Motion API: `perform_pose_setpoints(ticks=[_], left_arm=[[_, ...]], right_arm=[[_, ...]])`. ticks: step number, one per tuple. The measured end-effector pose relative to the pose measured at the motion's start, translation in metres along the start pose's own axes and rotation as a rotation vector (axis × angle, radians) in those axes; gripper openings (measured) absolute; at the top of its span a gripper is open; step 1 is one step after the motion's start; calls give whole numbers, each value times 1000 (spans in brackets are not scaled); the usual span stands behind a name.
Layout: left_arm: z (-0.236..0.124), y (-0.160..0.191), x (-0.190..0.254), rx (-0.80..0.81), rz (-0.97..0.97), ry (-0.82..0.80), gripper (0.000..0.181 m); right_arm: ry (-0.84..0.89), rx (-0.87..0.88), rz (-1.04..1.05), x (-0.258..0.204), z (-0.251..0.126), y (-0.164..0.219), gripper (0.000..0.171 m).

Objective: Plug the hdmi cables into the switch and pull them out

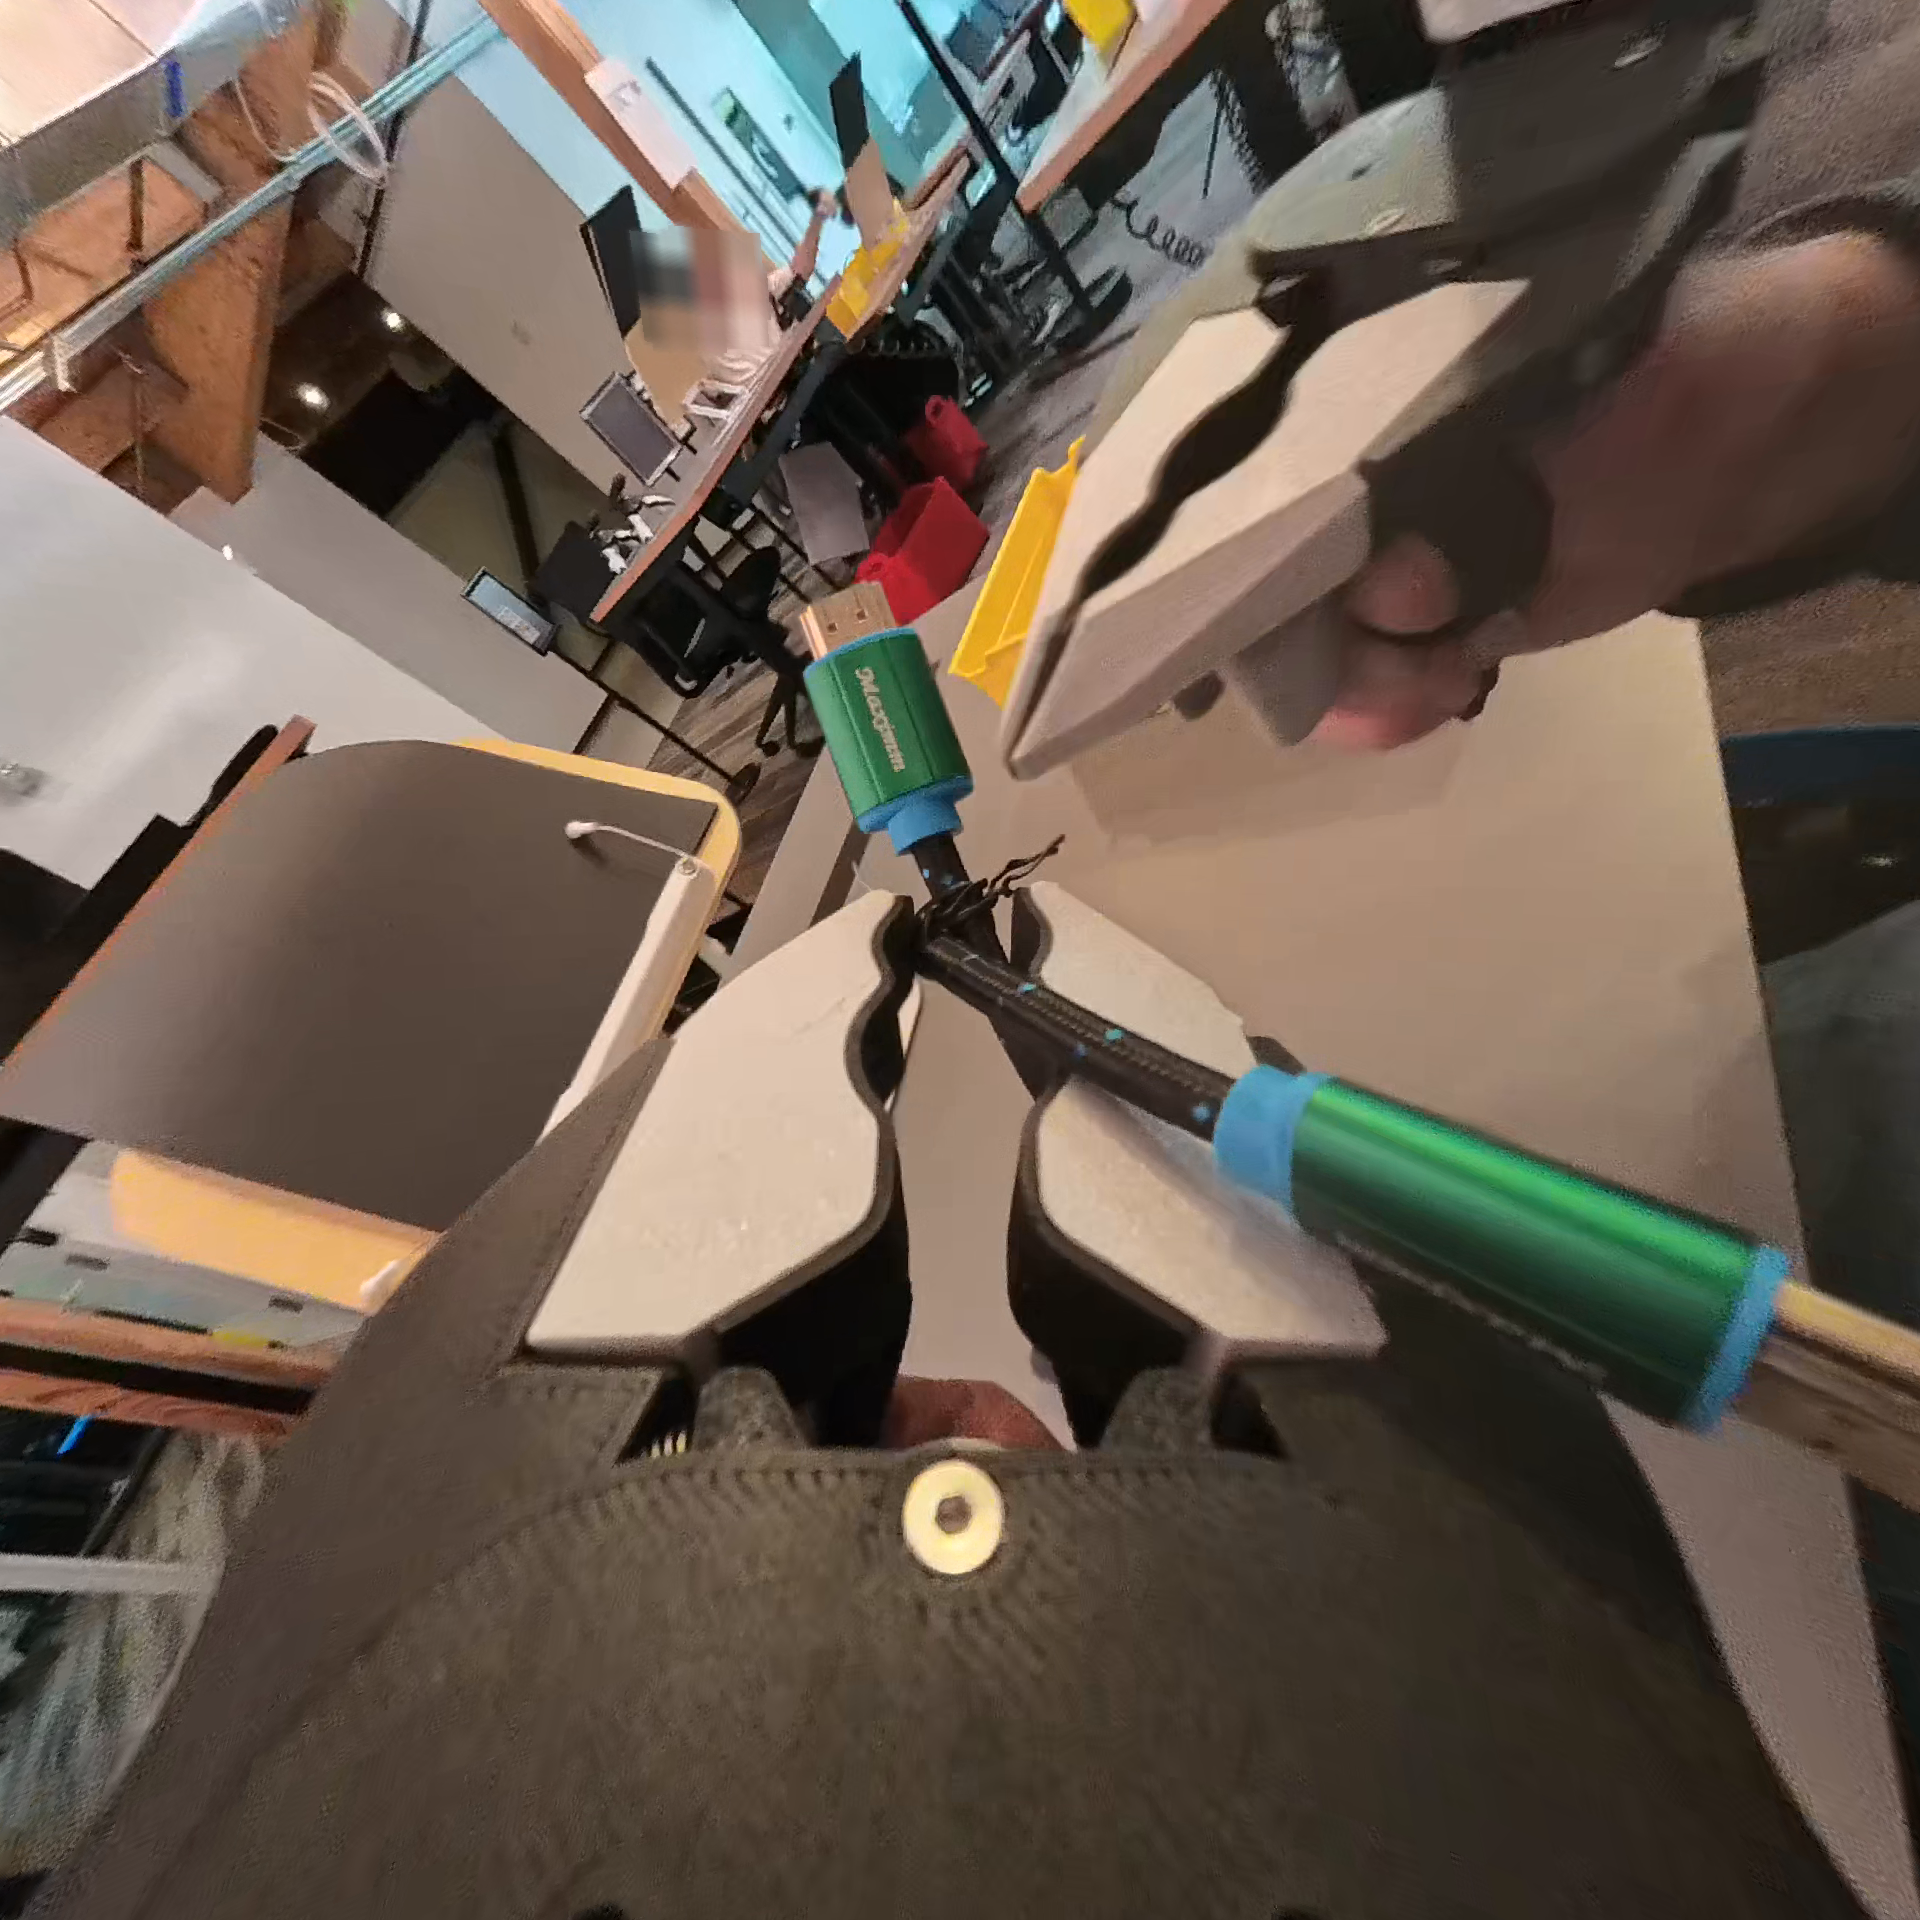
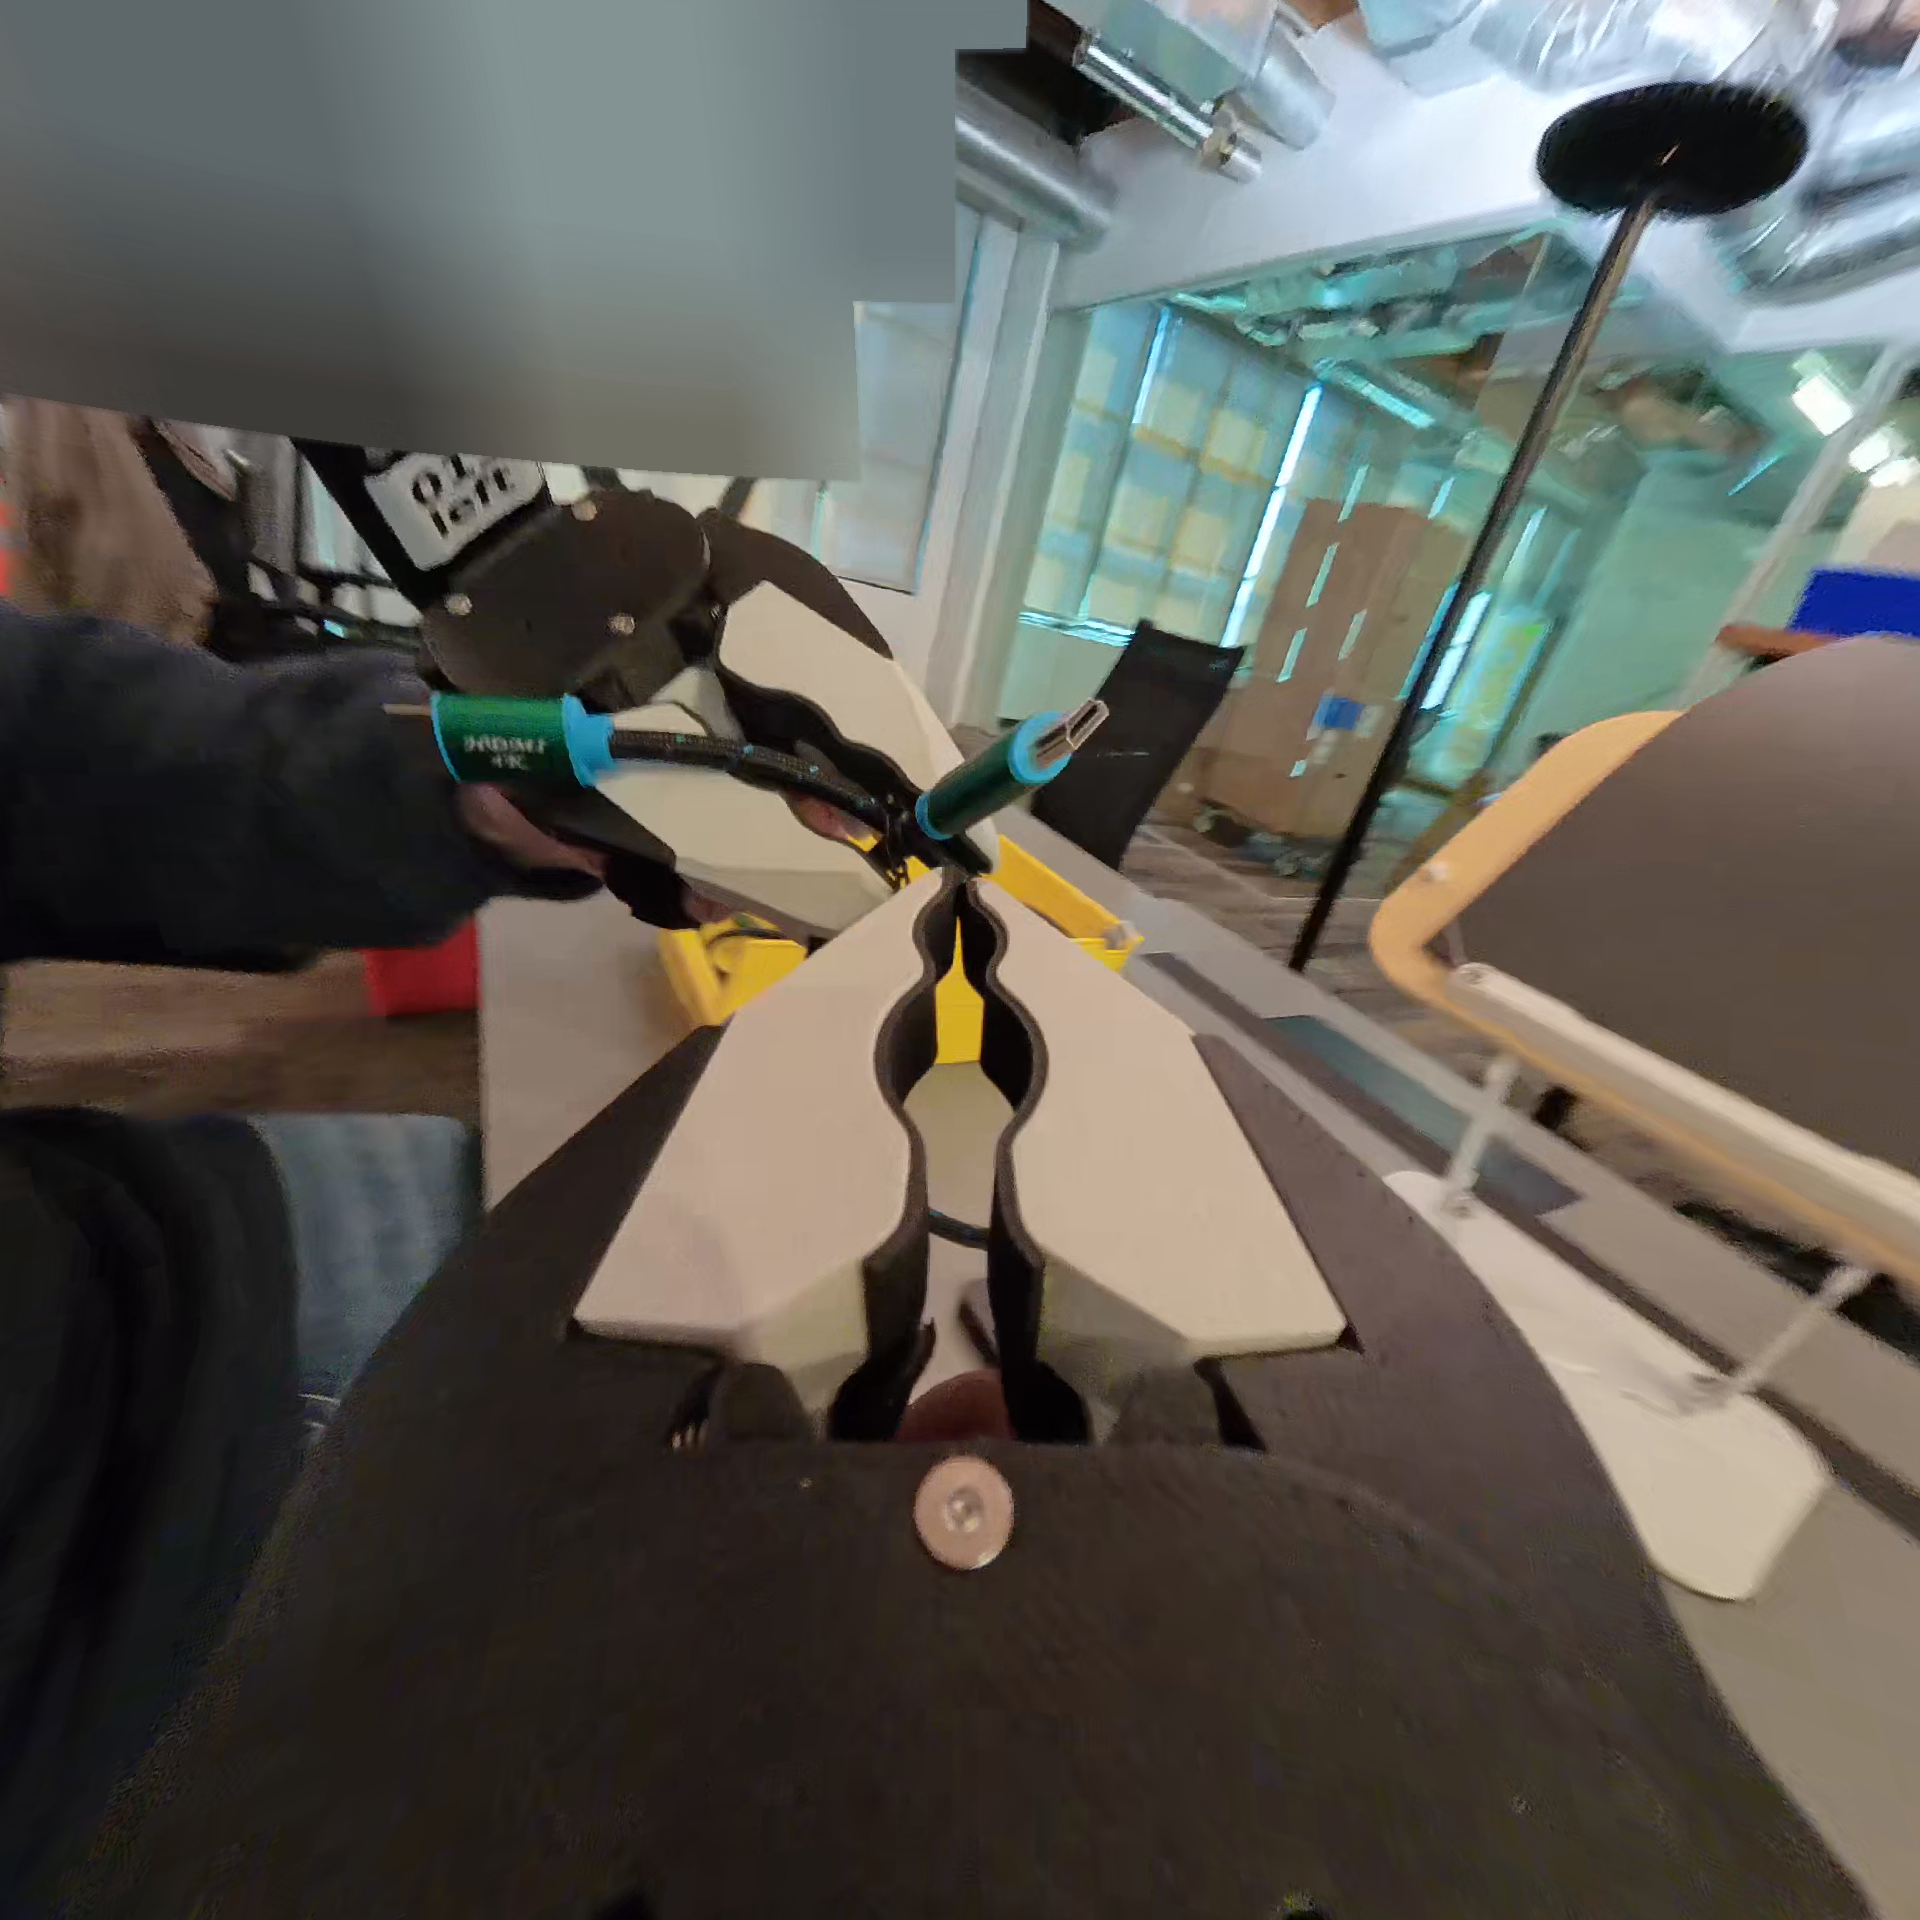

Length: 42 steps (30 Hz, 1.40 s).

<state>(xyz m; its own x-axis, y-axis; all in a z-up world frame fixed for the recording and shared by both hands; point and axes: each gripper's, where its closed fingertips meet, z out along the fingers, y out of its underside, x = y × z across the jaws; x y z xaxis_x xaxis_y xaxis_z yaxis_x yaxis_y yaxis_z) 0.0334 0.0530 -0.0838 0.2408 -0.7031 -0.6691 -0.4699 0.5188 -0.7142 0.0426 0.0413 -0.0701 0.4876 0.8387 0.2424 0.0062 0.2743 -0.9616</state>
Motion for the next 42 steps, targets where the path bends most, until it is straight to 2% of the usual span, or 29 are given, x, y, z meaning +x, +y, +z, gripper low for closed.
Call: perform_pose_setpoints(ticks=[3, 5, 8, 14, 16, 19, 31, 42], left_arm=[[1, -4, 1, 16, 11, -11, 17], [-1, -7, -1, 30, 21, -22, 17], [-2, -8, -3, 28, 52, -33, 17], [-1, -7, -1, 19, 91, -49, 17], [-1, -7, -2, 17, 95, -51, 17], [-1, -7, -1, 15, 105, -50, 17], [0, -8, -3, -2, 145, -97, 17], [1, -2, -10, -41, 119, -126, 17]], right_arm=[[-85, 8, 139, -4, 4, 1, 12], [-149, 31, 249, -6, 3, 1, 12], [-208, 66, 404, -6, 4, 0, 4], [-259, 48, 492, -11, 8, 3, 3], [-280, 51, 523, -13, 8, 2, 10], [-262, 39, 522, -11, 8, 4, 0], [-229, 18, 480, -13, 7, 3, 0], [-141, 13, 295, -11, 4, -2, 0]])
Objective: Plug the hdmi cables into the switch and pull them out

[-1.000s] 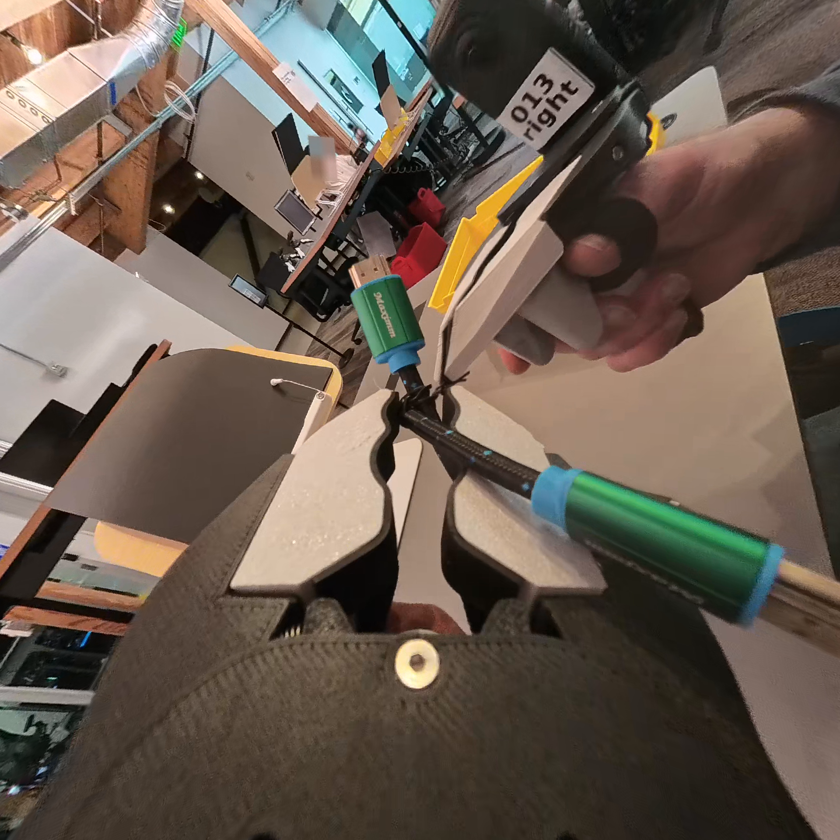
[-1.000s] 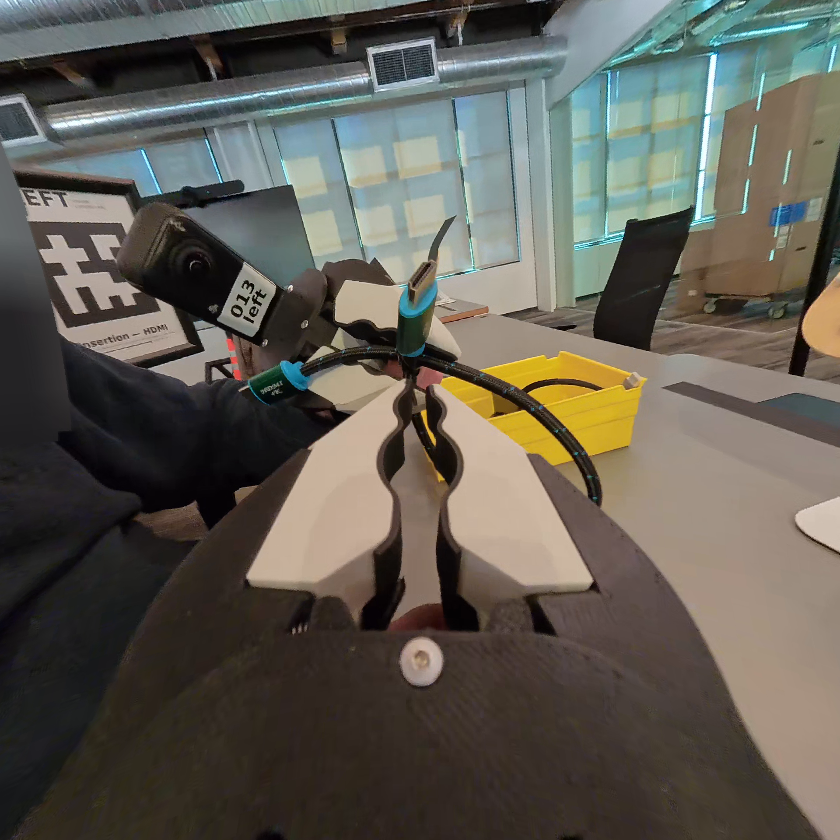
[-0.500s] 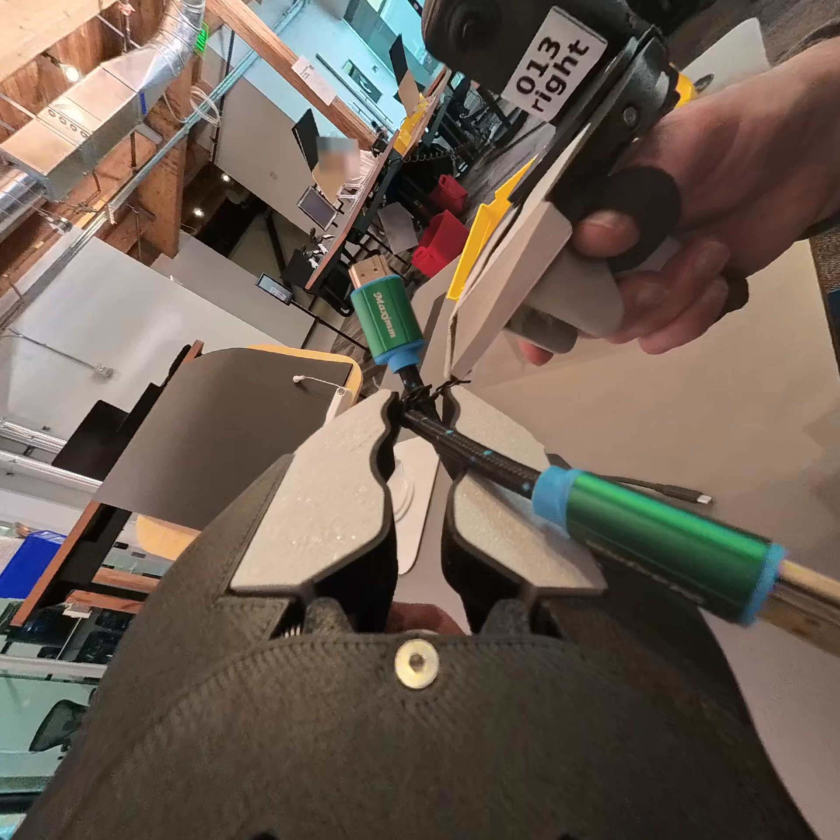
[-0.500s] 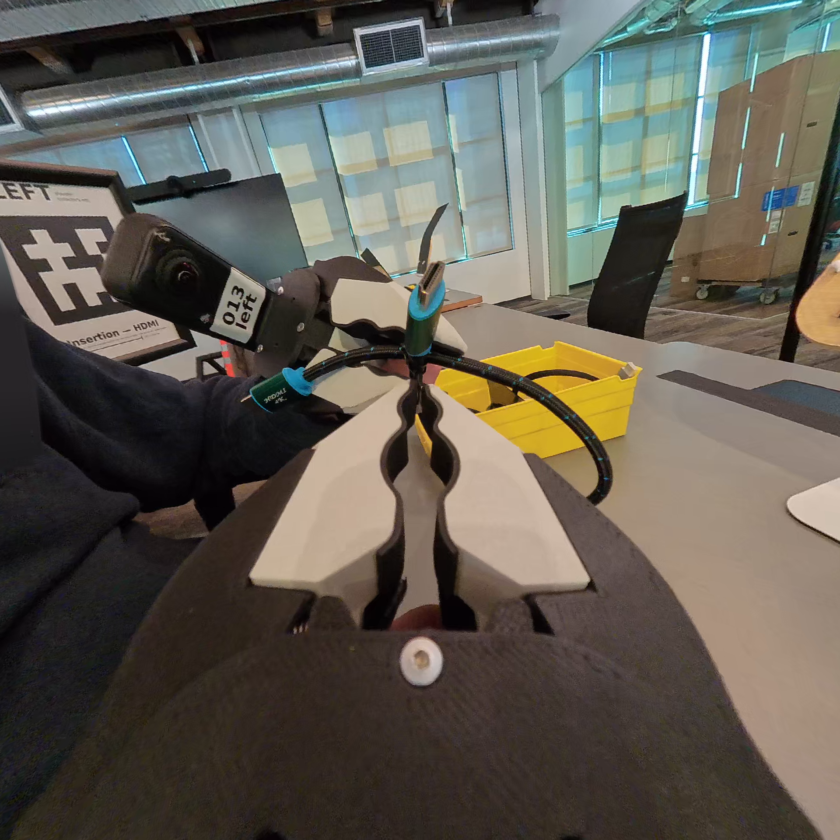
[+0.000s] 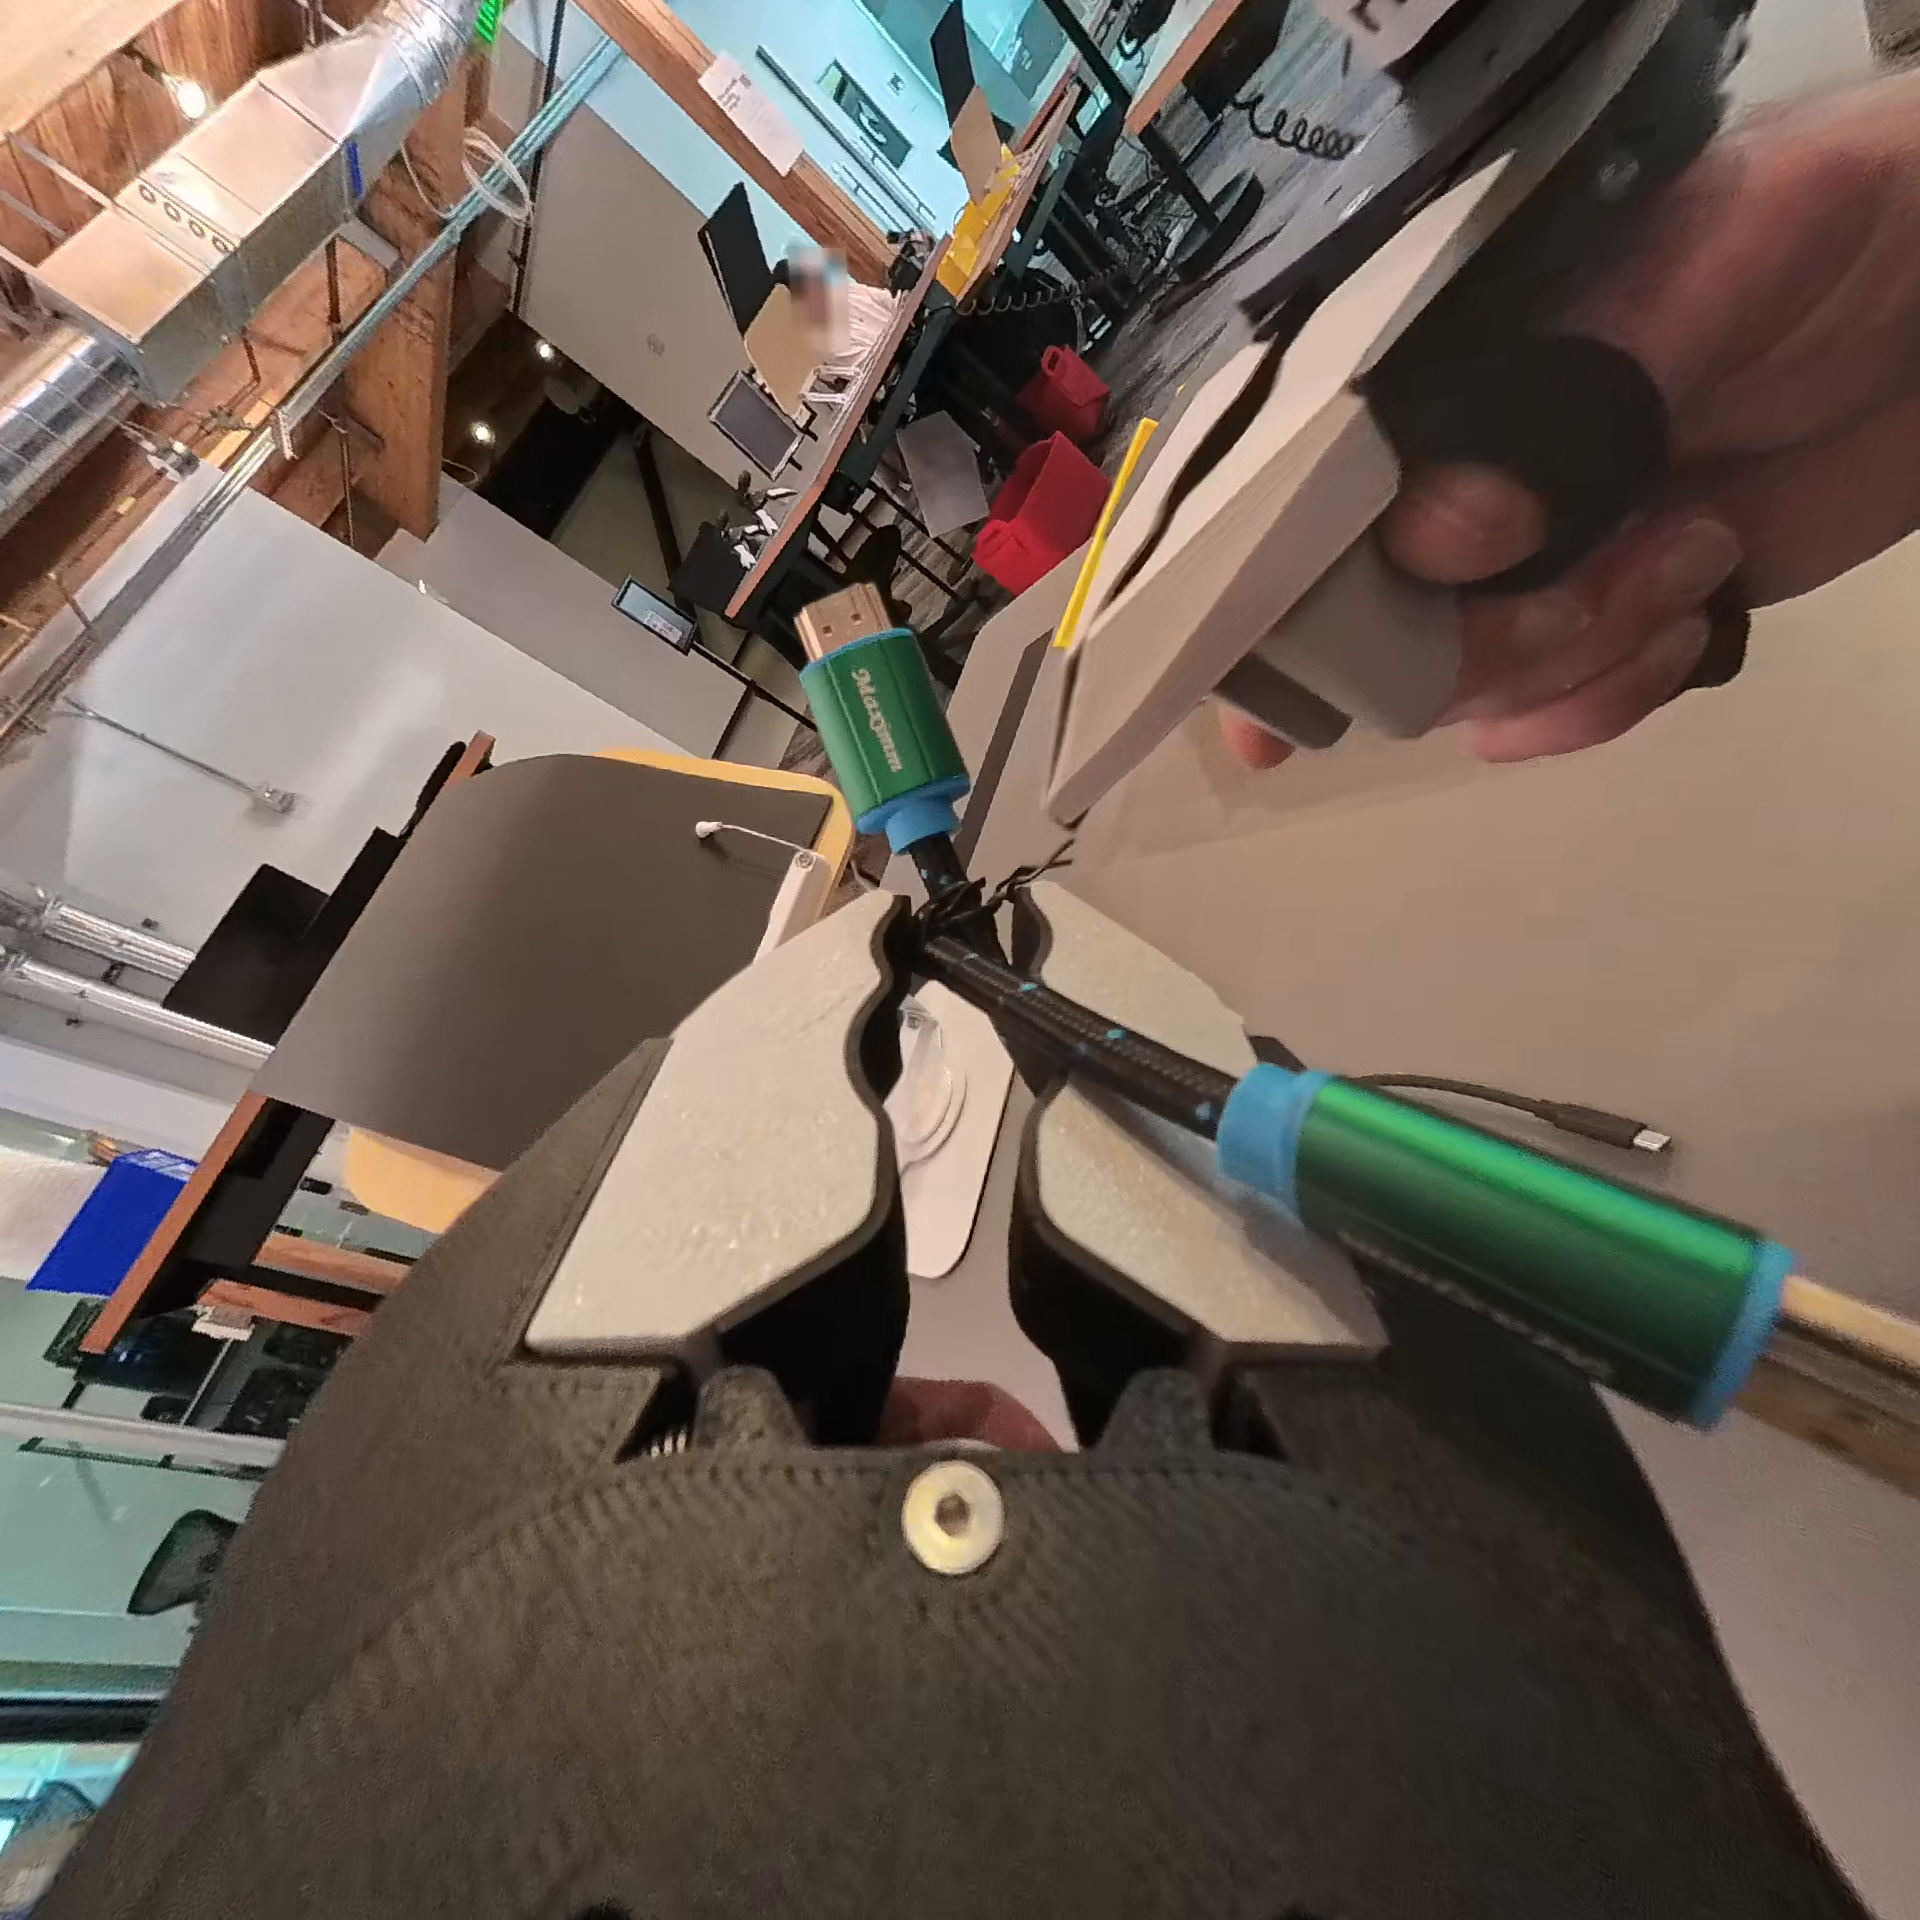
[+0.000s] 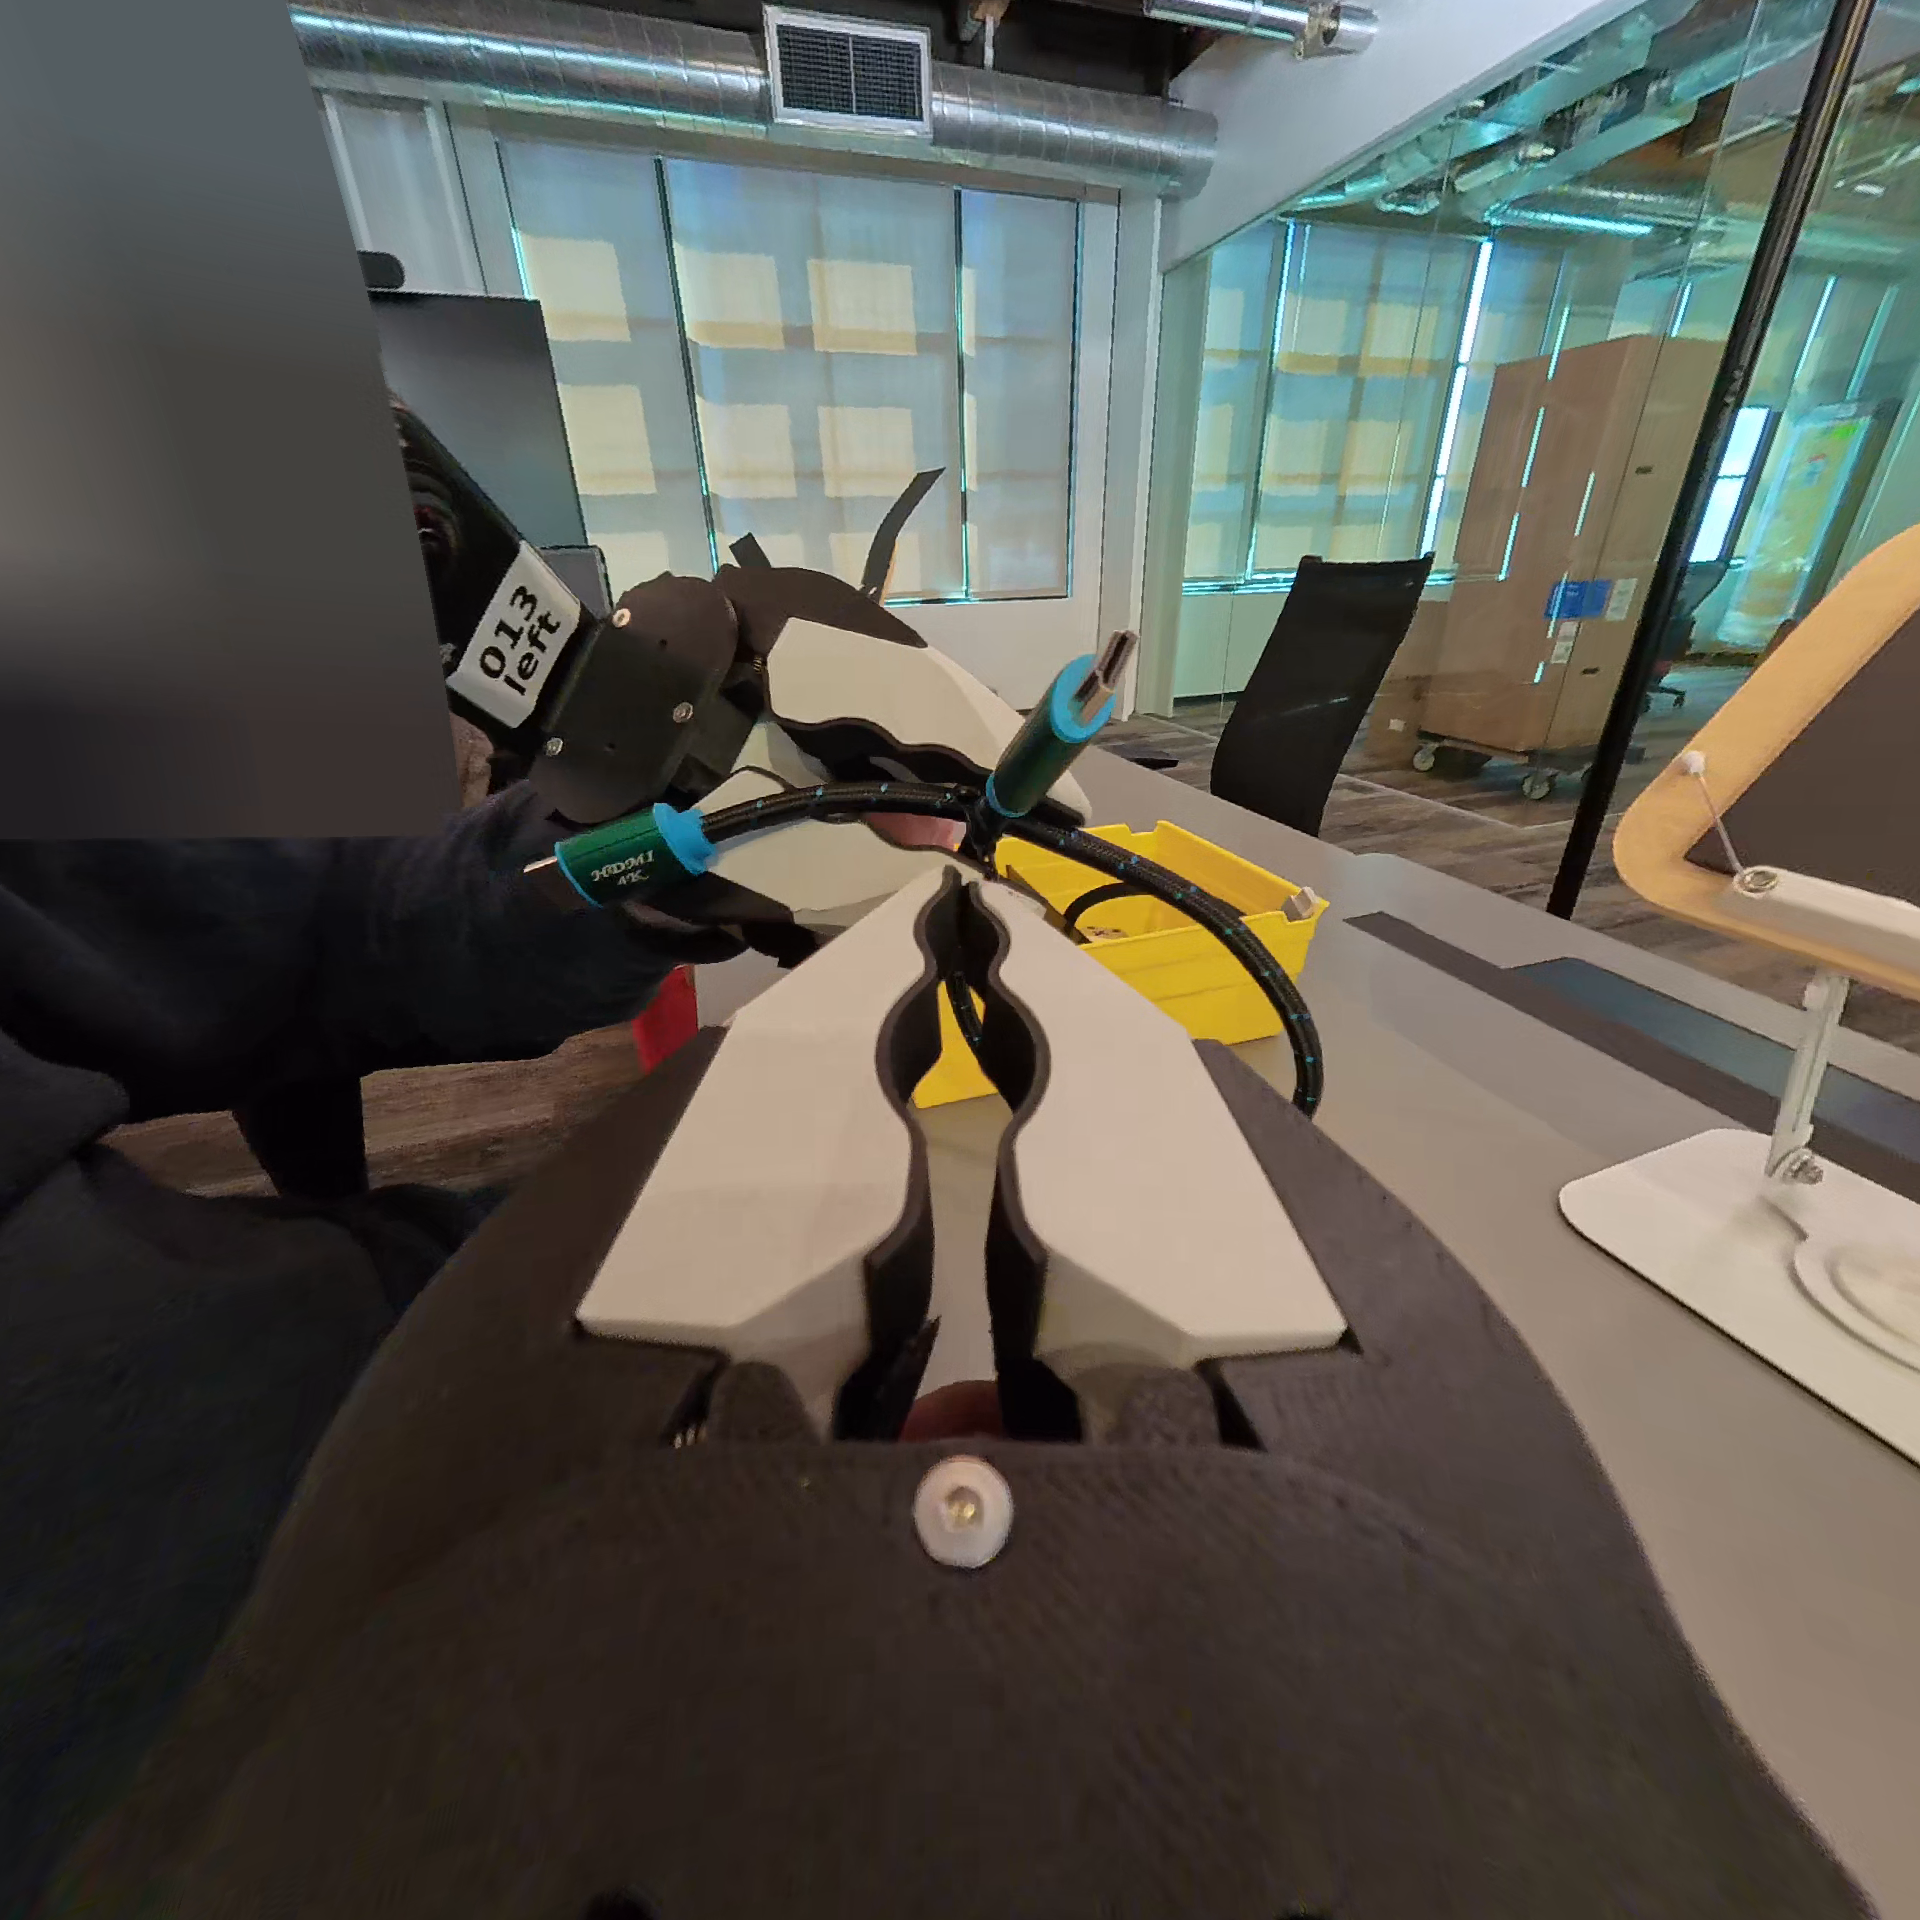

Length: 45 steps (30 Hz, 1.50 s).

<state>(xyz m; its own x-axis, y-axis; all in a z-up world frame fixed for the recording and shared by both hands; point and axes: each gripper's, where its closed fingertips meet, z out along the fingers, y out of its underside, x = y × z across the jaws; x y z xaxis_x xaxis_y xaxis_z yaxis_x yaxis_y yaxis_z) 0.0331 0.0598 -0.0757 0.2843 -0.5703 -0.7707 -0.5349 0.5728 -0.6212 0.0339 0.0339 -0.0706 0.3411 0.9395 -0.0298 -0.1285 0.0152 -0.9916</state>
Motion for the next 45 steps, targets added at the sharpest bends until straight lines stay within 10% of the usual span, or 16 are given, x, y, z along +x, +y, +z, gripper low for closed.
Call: perform_pose_setpoints(ticks=[12, 19, 45], left_arm=[[0, -1, 5, 14, -198, 127, 17], [2, 4, 17, -40, -207, 218, 17], [5, 12, 27, -65, -252, 307, 17]], right_arm=[[174, -190, -911, 1, -2, 11, 26], [170, -304, -1259, 3, 1, 14, 13], [179, -411, -1379, 15, 8, 22, 0]])
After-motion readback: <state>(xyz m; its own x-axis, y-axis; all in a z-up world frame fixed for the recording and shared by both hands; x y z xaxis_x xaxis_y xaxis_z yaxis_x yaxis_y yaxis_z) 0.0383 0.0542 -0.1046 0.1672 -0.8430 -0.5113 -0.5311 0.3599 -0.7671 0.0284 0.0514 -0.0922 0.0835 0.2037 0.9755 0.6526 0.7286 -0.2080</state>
